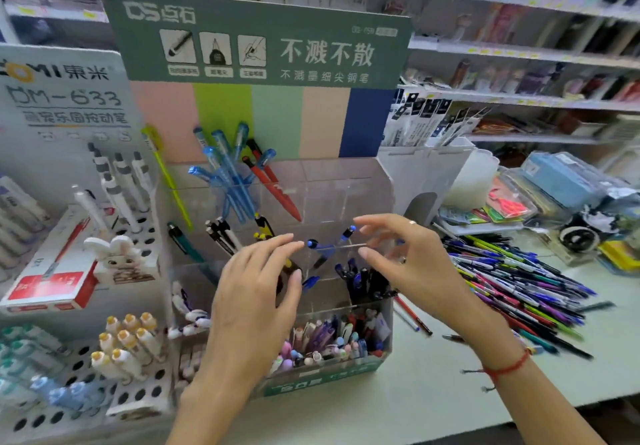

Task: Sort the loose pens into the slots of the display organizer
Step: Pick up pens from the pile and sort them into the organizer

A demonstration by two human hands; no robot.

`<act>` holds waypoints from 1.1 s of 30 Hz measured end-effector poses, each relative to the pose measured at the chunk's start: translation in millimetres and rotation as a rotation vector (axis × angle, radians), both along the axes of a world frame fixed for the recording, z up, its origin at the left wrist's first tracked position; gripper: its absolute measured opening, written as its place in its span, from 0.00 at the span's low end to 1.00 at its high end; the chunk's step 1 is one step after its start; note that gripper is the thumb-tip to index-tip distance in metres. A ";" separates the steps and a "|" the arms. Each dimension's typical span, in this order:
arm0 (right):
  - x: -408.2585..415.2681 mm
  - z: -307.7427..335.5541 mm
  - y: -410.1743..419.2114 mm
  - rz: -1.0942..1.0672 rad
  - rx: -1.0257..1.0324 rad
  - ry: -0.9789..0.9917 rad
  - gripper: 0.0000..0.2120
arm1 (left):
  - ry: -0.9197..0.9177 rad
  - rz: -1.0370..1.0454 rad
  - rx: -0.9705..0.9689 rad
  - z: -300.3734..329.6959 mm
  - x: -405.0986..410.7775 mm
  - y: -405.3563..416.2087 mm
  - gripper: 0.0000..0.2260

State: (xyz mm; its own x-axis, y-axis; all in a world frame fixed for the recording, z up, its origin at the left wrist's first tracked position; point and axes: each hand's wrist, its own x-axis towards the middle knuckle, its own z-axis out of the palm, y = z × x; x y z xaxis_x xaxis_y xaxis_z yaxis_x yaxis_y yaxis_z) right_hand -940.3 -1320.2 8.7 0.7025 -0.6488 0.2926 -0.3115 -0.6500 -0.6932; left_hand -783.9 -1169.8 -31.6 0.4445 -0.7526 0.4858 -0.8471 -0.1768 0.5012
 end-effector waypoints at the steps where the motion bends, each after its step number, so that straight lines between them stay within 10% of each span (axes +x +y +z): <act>1: -11.5 0.4 -1.3 -0.010 0.006 -0.005 0.17 | 0.002 -0.039 0.000 2.8 -10.1 -7.8 0.16; 7: -95.6 -23.7 -43.1 -0.175 0.069 0.383 0.07 | -0.097 -0.222 0.067 4.2 -72.5 -68.7 0.15; 14: -186.4 -84.6 -116.1 -0.193 -0.095 0.974 0.18 | -0.215 -0.409 0.245 -18.8 -147.8 -154.4 0.10; 28: -303.9 -226.1 -175.3 -0.113 -0.147 1.049 0.51 | 0.068 -0.054 0.728 -216.8 -184.5 -210.1 0.26; 33: -300.0 -256.4 -162.8 -0.131 -0.256 0.818 0.39 | 0.139 -0.056 0.599 -217.9 -208.2 -215.3 0.24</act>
State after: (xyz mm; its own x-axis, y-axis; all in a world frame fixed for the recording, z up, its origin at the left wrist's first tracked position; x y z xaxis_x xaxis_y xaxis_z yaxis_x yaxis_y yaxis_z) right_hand -1240.3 -1483.1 -247.7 0.6802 -0.7224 -0.1245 -0.7317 -0.6793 -0.0559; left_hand -992.1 -1385.1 -249.5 0.4254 -0.9006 -0.0885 -0.7969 -0.4192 0.4349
